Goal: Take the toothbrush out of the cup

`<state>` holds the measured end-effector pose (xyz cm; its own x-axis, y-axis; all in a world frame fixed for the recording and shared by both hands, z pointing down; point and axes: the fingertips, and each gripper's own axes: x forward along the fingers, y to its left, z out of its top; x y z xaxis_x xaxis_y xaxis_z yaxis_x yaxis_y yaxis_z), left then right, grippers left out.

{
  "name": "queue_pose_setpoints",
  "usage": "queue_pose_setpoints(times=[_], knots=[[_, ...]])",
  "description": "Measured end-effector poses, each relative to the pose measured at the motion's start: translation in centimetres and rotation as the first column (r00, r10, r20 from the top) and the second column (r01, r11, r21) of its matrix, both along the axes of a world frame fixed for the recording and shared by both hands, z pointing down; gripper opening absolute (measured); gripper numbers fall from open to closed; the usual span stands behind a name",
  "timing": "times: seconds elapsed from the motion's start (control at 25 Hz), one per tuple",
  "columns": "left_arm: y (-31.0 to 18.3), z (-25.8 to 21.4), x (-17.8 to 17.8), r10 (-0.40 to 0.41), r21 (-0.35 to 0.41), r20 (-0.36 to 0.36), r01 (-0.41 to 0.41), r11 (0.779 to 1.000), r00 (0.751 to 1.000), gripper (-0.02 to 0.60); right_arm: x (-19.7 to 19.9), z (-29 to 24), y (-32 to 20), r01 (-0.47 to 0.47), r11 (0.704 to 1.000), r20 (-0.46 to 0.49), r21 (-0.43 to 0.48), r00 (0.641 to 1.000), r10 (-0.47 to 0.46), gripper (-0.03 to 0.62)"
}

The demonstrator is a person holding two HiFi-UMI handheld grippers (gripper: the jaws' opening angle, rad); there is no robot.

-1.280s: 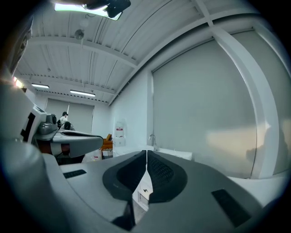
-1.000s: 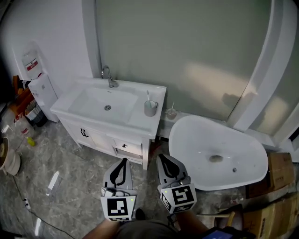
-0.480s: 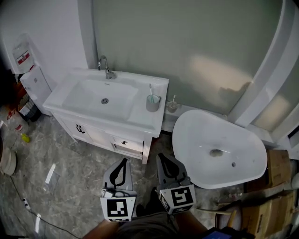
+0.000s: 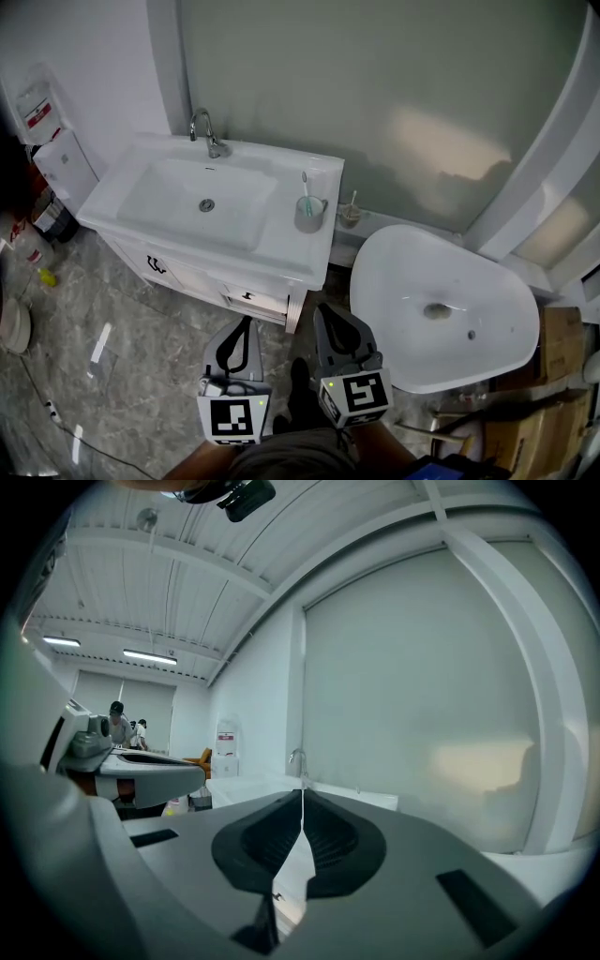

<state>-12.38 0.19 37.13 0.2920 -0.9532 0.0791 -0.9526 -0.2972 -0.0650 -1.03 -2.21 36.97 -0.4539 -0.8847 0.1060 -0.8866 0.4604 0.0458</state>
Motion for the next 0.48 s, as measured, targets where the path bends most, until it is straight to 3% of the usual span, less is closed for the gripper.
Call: queue_pose_setpoints(times=[0.48], knots=[[-12.1,-0.5,3.1,-0.01,-0.026,0.03,0.011,1.0,1.0,0.014,2.1,-0.3,-12.4,0.039,0.999,0.018,-0.026,0.999,-0.039,0.015]])
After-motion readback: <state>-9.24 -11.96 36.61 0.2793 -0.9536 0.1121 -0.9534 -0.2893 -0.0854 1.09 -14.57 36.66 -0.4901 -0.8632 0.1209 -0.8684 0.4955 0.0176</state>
